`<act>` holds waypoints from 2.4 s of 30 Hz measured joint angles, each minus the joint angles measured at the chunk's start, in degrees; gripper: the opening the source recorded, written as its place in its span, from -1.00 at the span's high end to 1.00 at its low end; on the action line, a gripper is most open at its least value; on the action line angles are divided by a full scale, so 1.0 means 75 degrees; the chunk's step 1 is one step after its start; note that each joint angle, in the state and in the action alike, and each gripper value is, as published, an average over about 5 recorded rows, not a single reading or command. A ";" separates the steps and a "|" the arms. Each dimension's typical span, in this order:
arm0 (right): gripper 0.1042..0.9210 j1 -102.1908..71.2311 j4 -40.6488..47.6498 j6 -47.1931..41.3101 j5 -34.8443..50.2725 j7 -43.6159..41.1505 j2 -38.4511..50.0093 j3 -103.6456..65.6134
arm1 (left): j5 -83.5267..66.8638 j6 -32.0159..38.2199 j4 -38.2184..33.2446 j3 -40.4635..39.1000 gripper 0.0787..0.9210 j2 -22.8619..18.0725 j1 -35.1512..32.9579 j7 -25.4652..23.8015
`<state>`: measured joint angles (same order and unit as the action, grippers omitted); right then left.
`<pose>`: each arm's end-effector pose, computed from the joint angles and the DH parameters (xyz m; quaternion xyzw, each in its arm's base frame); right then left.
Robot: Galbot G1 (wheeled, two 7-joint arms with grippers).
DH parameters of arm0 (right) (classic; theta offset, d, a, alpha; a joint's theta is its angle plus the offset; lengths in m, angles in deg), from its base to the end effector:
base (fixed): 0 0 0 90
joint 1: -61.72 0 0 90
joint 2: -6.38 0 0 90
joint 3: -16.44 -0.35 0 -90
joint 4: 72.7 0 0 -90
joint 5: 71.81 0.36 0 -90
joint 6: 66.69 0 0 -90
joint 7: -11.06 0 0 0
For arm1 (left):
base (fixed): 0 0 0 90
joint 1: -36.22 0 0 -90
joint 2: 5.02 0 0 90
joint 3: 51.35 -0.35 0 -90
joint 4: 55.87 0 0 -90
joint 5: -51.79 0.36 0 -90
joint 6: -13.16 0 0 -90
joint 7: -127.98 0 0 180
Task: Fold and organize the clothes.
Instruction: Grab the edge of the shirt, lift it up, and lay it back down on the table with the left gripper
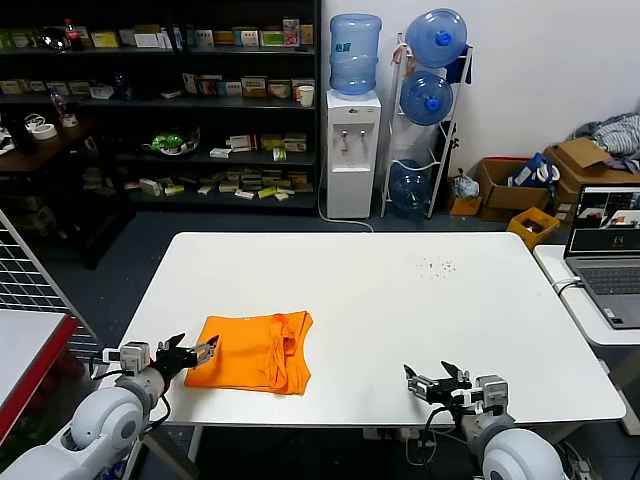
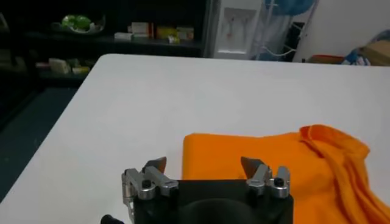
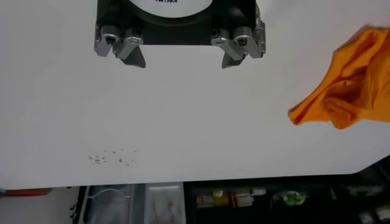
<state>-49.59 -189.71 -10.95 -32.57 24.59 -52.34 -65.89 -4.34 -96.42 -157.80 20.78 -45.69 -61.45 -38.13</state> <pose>0.2301 -0.0603 -0.2847 0.0853 -0.9431 -0.0236 0.3206 0.2973 0.1386 -0.3040 -0.0673 -0.9531 0.0203 0.2945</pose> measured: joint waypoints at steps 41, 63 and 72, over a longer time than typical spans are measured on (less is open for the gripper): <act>-0.76 -0.0061 -0.0008 0.0012 0.0075 0.0017 0.0033 -0.0055 | -0.0104 0.0272 0.0841 -0.0152 0.97 -0.0115 0.0170 -0.0907; -0.76 0.0370 0.0274 0.0281 0.0093 -0.0112 0.0131 0.0265 | -0.0475 -0.0384 -0.0697 0.1163 0.97 0.0949 -0.0441 0.0215; -0.76 0.0636 0.0442 0.0401 0.0056 -0.0150 0.0137 0.0463 | -0.0647 -0.0529 -0.0574 0.2180 0.97 0.1564 -0.1020 0.0519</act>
<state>-44.82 -186.39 -7.94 -32.15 23.47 -51.31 -62.42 -9.20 -100.39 -162.11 37.14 -33.96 -69.10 -34.24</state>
